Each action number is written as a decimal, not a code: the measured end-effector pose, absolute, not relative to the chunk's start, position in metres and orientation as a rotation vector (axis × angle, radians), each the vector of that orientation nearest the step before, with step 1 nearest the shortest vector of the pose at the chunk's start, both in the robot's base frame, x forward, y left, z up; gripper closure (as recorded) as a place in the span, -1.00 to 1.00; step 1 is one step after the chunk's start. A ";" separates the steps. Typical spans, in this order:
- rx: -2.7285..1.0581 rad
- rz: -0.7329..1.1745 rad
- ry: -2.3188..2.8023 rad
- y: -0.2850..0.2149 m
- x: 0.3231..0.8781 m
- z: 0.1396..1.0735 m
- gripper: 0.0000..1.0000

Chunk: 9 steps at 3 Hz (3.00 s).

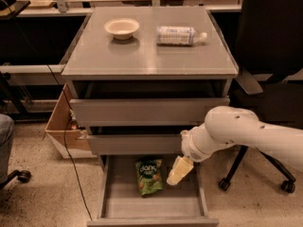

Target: Pick green rice chip bag from bottom drawer and place on counter

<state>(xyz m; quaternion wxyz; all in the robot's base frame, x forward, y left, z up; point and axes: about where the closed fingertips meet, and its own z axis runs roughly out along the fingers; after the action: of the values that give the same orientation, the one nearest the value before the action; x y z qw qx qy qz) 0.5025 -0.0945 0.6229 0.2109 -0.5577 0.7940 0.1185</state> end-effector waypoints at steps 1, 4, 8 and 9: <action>-1.479 0.405 2.205 -0.081 0.527 0.555 -1.00; -1.413 0.572 2.227 -0.055 0.550 0.389 -1.00; -1.342 0.733 2.200 0.003 0.574 0.293 -1.00; -1.315 0.771 2.224 0.013 0.585 0.241 -1.00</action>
Offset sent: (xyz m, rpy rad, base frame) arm 0.0481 0.0163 -0.1638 0.1395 0.0537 -0.0821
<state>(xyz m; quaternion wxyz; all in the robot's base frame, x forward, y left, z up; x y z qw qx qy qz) 0.5855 0.0128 0.2412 0.2207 -0.4758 0.8044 0.2789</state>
